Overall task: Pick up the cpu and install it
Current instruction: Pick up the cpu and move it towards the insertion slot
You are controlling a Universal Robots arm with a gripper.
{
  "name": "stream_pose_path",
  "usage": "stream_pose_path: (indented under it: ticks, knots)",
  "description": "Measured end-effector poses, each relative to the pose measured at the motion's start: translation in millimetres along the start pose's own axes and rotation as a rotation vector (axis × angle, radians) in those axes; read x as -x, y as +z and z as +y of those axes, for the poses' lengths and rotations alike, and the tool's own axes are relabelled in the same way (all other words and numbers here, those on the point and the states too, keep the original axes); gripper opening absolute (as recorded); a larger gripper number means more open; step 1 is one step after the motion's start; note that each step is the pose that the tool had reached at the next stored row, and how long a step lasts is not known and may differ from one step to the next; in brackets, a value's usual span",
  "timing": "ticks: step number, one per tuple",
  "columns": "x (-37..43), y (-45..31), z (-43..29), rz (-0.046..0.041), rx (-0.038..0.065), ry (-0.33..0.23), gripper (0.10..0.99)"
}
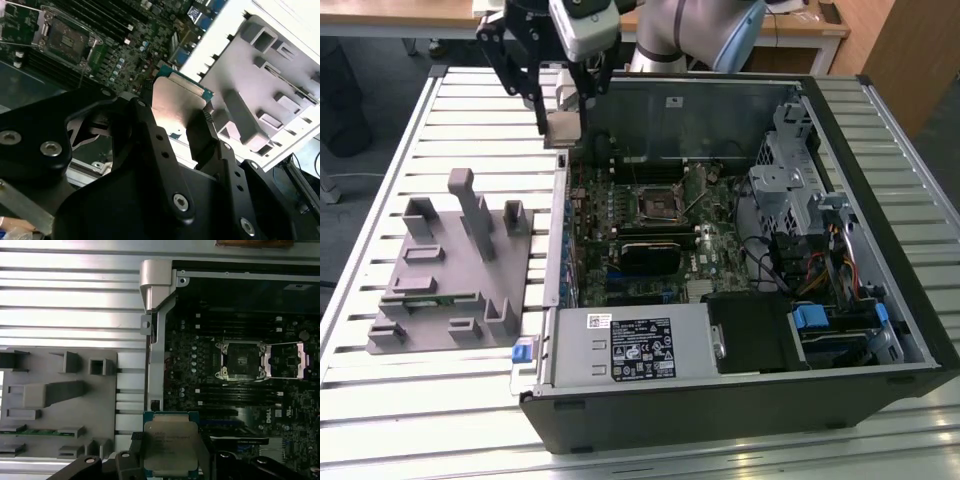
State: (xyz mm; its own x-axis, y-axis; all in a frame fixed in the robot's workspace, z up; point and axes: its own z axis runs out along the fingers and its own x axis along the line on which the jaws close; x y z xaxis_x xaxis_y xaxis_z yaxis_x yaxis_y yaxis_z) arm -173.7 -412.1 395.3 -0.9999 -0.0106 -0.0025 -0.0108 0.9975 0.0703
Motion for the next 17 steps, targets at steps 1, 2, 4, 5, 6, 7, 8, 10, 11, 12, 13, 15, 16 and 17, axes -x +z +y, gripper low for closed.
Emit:
stream_pose_path:
  ticks: [1, 2, 4, 5, 6, 7, 8, 10, 11, 12, 13, 15, 16, 17]
  knots:
    - [4.5, 0.1, 0.0, 0.0, 0.0, 0.0, 0.522]
    - [9.5, 0.2, 0.0, 0.0, 0.0, 0.0, 0.522]
    - [18.4, 0.5, 0.0, 0.0, 0.0, 0.0, 0.522]
    - [22.9, 0.7, 0.0, 0.0, 0.0, 0.0, 0.522]
    - [27.4, 0.8, 0.0, 0.0001, 0.0, 0.0, 0.522]
    - [31.9, 1.0, 0.0, 0.0001, 0.0, 0.0, 0.522]
    - [36.4, 1.2, 0.1, 0.0, 0.0, 0.0, 0.522]
    - [45.7, 1.6, 0.1, 0.0, 0.0, 0.0, 0.522]
    - [50.3, 1.9, 0.2, 0.0, 0.0, 0.0, 0.522]
    - [54.8, 2.1, 0.2, 0.0, 0.0, 0.0, 0.522]
    - [59.2, 2.4, 0.4, 0.0, 0.0, 0.0, 0.522]
    - [66.3, 3.4, 1.0, 0.0, 0.0, 0.001, 0.522]
    - [69.7, 4.1, 1.4, -0.0001, 0.0, 0.002, 0.522]
    - [72.8, 4.8, 1.9, -0.0001, 0.0, 0.003, 0.522]
